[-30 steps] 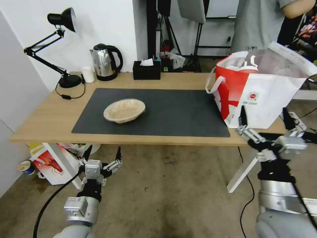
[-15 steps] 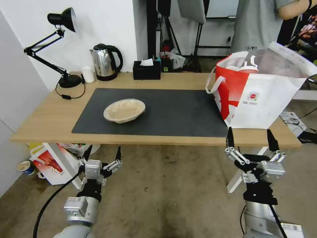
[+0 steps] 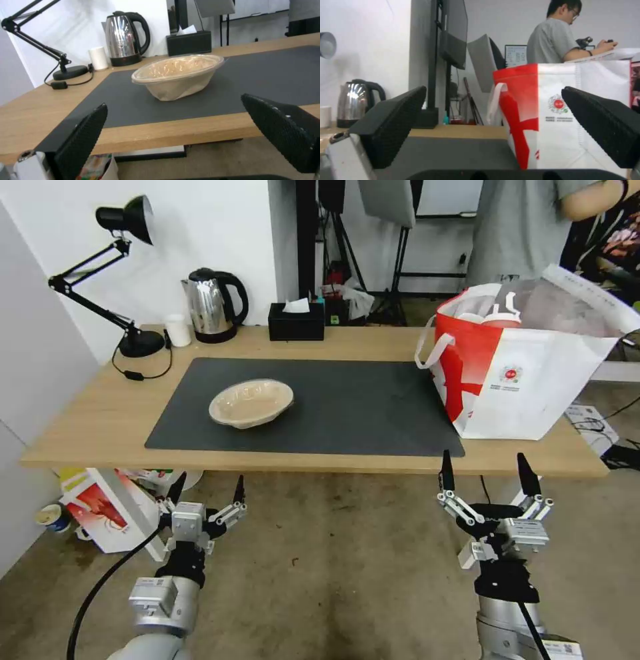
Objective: Pick up the trash from the table and place it into the takeout bag.
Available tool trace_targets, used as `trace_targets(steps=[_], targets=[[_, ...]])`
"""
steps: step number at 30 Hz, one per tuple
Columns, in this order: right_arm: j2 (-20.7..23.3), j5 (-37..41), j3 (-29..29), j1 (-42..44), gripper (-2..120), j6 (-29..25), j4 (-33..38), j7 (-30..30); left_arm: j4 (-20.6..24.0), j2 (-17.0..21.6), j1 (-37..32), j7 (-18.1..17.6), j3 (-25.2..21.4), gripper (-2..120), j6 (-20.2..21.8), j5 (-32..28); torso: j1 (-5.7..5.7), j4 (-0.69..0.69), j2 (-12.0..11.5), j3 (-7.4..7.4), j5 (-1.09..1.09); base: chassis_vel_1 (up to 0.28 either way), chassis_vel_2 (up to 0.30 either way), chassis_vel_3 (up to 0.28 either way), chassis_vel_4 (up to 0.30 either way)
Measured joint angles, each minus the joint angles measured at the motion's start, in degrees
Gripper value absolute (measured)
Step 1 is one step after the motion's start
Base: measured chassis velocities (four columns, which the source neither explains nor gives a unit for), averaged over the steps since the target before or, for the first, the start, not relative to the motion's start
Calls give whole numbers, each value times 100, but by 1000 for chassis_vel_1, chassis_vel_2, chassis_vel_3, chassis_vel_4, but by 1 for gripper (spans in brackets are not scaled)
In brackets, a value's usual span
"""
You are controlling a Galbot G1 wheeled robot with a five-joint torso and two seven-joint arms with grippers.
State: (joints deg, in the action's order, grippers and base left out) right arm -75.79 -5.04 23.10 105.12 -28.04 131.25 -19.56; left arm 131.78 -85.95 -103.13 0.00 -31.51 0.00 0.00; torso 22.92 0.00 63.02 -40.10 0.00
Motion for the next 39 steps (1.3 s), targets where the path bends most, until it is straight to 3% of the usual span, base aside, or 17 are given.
trace_targets(steps=[39], targets=[[-3,-95,-279,118,100,-158,31,-161,0,0,0,0,0,100,0,0,0,0,0,0,0,0,0,0,0]])
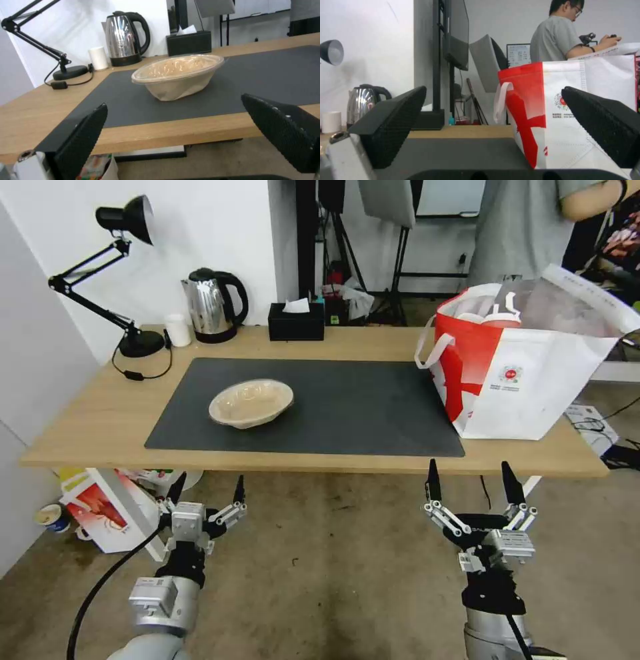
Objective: Pick up the trash from the table and place it into the takeout bag.
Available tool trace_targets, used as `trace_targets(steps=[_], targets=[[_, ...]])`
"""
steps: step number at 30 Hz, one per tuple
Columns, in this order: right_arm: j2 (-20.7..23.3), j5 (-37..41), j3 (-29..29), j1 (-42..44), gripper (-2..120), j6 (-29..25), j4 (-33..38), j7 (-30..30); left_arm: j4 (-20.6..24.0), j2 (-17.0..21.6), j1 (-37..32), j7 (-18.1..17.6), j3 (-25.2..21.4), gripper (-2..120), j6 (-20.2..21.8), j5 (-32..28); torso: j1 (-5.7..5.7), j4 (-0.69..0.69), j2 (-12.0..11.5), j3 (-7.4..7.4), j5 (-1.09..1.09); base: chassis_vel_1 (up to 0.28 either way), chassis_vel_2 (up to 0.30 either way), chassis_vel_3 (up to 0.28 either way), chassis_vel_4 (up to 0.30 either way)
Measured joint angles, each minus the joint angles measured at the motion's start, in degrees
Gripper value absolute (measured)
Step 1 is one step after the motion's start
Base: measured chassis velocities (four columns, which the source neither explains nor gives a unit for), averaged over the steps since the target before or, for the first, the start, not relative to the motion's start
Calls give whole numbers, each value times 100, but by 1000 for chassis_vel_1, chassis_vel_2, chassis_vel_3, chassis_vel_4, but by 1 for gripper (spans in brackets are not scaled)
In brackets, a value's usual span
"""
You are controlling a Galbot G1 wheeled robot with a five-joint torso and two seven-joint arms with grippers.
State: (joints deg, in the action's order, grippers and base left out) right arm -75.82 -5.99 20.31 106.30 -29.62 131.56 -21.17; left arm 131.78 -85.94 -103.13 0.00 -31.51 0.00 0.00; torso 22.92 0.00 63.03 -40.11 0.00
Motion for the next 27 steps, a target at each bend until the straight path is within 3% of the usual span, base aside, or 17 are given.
trace_targets(steps=[27], targets=[[-12,3,-13,15,100,85,-4,-106,0,0,0,0,0,100,0,0,0,0,0,0,0,0,0,0,0]])
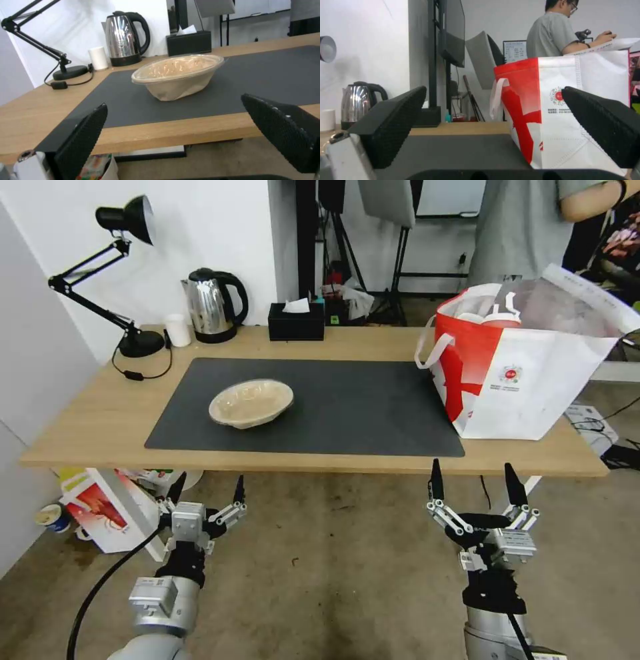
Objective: Pick up the trash from the table and place it into the takeout bag.
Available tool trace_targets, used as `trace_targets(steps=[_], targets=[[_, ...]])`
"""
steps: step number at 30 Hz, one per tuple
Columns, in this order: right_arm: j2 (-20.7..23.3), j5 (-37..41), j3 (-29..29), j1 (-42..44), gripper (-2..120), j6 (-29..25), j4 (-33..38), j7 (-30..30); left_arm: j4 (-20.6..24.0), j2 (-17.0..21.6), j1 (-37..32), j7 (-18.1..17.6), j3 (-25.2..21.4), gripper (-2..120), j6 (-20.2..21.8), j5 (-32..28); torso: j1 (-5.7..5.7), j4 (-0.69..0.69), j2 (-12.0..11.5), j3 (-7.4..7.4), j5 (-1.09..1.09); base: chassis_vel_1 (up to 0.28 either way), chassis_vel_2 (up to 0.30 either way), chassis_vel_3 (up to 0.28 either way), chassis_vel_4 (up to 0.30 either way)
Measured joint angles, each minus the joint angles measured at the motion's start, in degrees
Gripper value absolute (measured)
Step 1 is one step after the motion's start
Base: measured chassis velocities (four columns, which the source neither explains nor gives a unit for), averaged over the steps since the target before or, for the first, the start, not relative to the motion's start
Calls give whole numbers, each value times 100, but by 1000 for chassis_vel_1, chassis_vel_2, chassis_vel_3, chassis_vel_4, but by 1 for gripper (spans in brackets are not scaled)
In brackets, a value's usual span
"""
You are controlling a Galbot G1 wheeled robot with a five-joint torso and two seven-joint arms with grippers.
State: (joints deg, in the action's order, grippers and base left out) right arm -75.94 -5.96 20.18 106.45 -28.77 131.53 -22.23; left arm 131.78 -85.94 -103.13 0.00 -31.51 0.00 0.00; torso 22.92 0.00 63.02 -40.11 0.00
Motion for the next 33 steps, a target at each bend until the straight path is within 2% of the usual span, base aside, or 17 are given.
trace_targets(steps=[29,33], targets=[[0,0,1,0,100,-1,0,3,0,0,6,1,-16,100,-9,0,0,0,0,0,0,0,0,0,0],[0,0,1,0,100,-1,0,3,-95,-19,145,115,-366,100,-335,-138,0,0,0,0,0,0,0,0,0]])
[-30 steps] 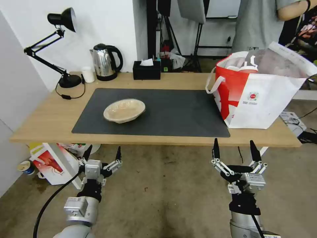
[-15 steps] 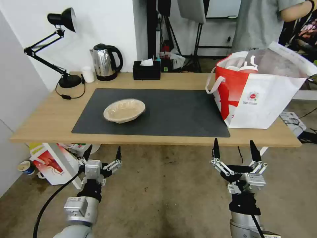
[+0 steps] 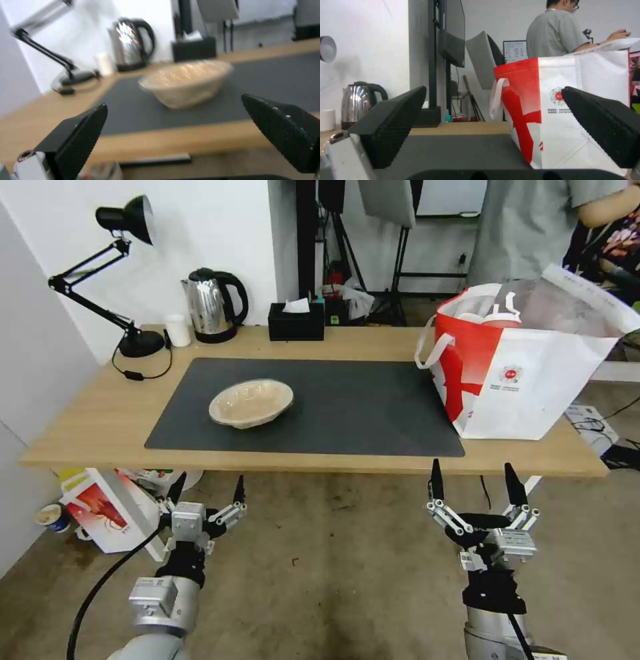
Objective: Pick up the trash from the table and place it into the takeout bag.
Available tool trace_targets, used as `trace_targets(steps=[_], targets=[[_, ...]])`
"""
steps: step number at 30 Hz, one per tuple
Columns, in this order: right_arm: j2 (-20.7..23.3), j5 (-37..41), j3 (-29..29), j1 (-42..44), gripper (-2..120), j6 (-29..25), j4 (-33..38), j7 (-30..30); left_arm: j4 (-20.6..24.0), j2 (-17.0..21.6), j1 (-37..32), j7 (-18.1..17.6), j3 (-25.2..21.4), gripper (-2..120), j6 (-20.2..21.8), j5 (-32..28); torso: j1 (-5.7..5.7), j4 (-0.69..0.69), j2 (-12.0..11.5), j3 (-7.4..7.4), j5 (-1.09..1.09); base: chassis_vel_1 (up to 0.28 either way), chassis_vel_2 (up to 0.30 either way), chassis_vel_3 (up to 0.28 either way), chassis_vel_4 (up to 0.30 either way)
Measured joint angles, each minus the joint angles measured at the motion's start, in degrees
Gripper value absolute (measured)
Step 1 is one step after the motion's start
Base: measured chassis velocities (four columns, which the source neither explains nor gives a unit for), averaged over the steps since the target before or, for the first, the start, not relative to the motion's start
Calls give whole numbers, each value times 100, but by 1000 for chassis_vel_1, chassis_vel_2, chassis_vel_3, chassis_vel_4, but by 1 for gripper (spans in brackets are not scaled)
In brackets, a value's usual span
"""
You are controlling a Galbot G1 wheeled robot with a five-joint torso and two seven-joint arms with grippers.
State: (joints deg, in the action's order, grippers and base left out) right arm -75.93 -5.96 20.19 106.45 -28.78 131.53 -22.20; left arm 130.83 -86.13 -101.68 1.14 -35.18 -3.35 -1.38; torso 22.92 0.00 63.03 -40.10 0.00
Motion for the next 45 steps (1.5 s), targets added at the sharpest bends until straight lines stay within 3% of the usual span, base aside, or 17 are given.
trace_targets(steps=[8,16,18,20,24,32,45], targets=[[0,0,0,0,100,0,0,0,-397,-77,540,444,-1335,100,-1274,-561,0,0,0,0,1,0,0,0,0],[-1,0,0,0,100,0,0,0,-635,-131,902,742,-2304,100,-2107,-943,0,-1,0,0,-3,0,0,0,0],[0,0,0,0,100,0,0,2,-596,-136,879,760,-2328,100,-2100,-968,0,1,0,0,5,0,0,0,0],[0,0,1,0,100,0,0,1,-376,-152,845,908,-2768,100,-2304,-1254,0,0,0,0,-4,0,0,0,0],[0,0,0,-1,100,0,0,1,-117,-155,877,1184,-3223,100,-2559,-1588,0,-5,0,0,-2,0,0,0,0],[0,0,0,0,100,0,0,1,24,2,969,1491,-3008,100,-2434,-1615,0,2,1,0,0,0,0,0,0],[0,0,0,0,100,0,0,0,17,169,1084,1606,-2724,100,-2237,-1559,0,0,1,0,0,0,0,0,0]])
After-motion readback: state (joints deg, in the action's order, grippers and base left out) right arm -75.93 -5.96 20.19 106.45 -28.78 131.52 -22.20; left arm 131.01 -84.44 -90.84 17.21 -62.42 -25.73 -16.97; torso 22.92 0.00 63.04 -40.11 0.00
